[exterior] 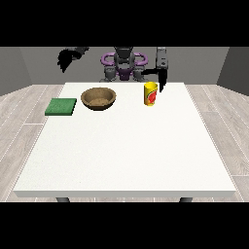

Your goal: Pick the cup and pour the ball into the bowl, then pick the bowl and place it on the pad

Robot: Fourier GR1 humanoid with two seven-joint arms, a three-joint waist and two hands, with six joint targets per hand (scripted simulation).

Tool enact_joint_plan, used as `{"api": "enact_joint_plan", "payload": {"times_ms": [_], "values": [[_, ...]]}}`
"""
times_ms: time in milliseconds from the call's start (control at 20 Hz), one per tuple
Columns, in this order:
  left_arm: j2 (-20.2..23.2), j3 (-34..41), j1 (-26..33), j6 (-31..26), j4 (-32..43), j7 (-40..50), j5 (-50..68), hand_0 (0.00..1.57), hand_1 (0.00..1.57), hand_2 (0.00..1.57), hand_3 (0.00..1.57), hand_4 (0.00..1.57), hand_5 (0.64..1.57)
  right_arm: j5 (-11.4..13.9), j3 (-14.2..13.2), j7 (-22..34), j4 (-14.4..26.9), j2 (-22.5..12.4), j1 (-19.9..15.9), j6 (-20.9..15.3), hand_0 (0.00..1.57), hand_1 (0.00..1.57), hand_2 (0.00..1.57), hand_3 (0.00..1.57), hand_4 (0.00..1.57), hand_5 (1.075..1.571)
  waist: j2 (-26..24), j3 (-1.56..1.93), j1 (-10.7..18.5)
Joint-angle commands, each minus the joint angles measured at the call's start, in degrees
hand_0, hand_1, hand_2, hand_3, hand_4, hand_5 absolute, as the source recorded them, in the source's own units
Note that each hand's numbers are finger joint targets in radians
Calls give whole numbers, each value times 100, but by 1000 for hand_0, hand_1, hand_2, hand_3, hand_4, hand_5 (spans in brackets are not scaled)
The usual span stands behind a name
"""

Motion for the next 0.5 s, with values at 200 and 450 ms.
{"api": "enact_joint_plan", "payload": {"times_ms": [200,450], "values": [[140,137,-288,-297,1285,-297,-25,0,0,0,0,138,1433,-387,-536,49,778,-478,56,462,0,0,0,0,670,1560,-613,3,104],[64,437,-662,-223,2638,-1622,-53,0,0,0,0,189,1423,-153,-371,-417,915,-259,-122,315,0,0,0,0,671,1563,-150,1,8]]}}
